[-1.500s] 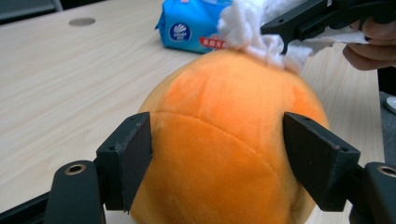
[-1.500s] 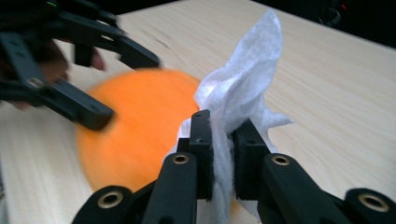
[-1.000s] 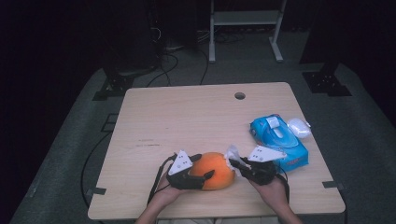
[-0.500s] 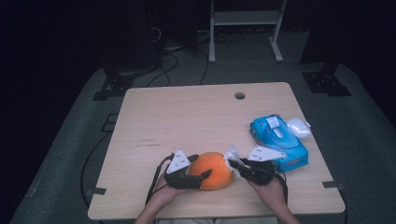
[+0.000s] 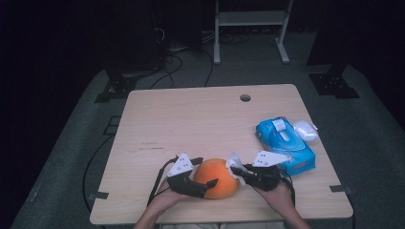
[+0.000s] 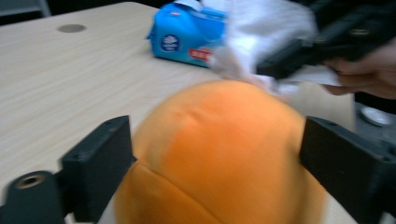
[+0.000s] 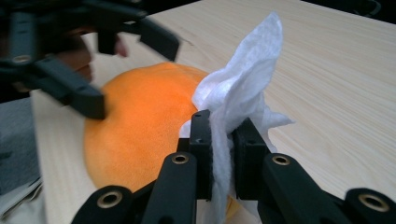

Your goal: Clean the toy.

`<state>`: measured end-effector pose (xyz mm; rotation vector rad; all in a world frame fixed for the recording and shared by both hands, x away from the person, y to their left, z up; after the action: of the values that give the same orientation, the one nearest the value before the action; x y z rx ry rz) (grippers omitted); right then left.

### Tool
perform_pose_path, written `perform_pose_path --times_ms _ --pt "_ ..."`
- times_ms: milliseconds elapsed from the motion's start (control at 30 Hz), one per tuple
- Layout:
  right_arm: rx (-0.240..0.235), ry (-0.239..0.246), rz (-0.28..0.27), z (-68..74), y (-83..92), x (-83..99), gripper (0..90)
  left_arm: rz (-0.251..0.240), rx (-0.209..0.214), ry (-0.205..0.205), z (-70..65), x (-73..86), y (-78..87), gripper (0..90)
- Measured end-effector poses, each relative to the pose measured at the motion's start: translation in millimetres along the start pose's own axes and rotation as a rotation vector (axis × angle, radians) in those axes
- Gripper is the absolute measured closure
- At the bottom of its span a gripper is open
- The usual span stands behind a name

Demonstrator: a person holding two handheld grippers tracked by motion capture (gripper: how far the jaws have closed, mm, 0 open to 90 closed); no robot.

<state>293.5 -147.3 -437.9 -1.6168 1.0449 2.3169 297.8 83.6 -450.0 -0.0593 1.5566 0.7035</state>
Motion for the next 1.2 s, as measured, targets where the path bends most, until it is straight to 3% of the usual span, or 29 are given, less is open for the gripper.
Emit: perform_pose_path --times_ms 100,167,333,533,633,667,767,800,867,933,1033,1100,1200 --pt "-0.005 0.027 0.003 3.2 -0.8 -2.0 79.5 0.024 0.019 -0.012 -0.6 4.3 -7.0 7.4" --pt "0.009 0.016 0.001 0.8 -1.6 -2.5 79.5 0.044 0.01 -0.04 -2.1 5.5 -10.3 15.9" --pt "0.047 -0.047 -0.02 -7.9 -4.6 -4.7 79.7 0.055 -0.1 -0.123 -9.2 -1.9 -14.3 36.9" --pt "0.054 -0.052 -0.052 -5.2 -4.3 -11.3 79.8 0.023 -0.259 -0.135 -2.2 -4.7 -11.0 42.9" --pt "0.064 -0.062 -0.035 -9.7 -8.3 -5.7 79.8 0.018 -0.213 -0.111 -2.4 -2.8 -9.1 40.9" --pt "0.061 -0.075 -0.032 -12.9 -9.1 -3.7 79.8 0.017 -0.181 -0.099 -4.3 -1.9 -8.8 39.5" --pt "0.082 -0.105 -0.016 -20.3 -9.3 1.0 79.9 0.002 -0.032 -0.053 -6.7 0.0 -1.7 31.6" --pt "0.078 -0.117 -0.018 -21.0 -7.9 1.3 79.8 -0.004 -0.016 -0.044 -5.5 0.5 1.6 29.5" --pt "0.077 -0.103 -0.03 -16.2 -6.1 -2.7 79.8 0.0 -0.019 -0.029 -2.9 2.0 4.2 28.7" --pt "0.061 -0.076 -0.045 -6.8 -5.7 -8.2 79.8 0.006 -0.009 -0.042 -4.7 2.8 2.7 29.9" --pt "0.048 -0.006 -0.051 10.1 -7.4 -13.7 79.8 0.023 0.004 -0.113 -14.8 1.8 -3.7 30.4" --pt "0.054 0.001 -0.046 8.7 -8.0 -12.7 79.8 0.025 -0.002 -0.139 -16.7 1.5 -4.8 30.1" --pt "0.069 -0.041 -0.014 -2.1 -9.2 -5.8 79.9 0.01 -0.029 -0.083 -8.5 0.3 -2.4 24.7"
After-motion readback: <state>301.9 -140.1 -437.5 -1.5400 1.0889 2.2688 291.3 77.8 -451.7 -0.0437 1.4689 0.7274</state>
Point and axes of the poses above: each handheld gripper's, and its own axes: y roughly backward along the jaws, x roughly out of its underside, z roughly to its left, the point moved 3 cm from there along -y, roughly forward along the jaws, and after that the axes turned 8 degrees about -y, right-handed, at the moved point
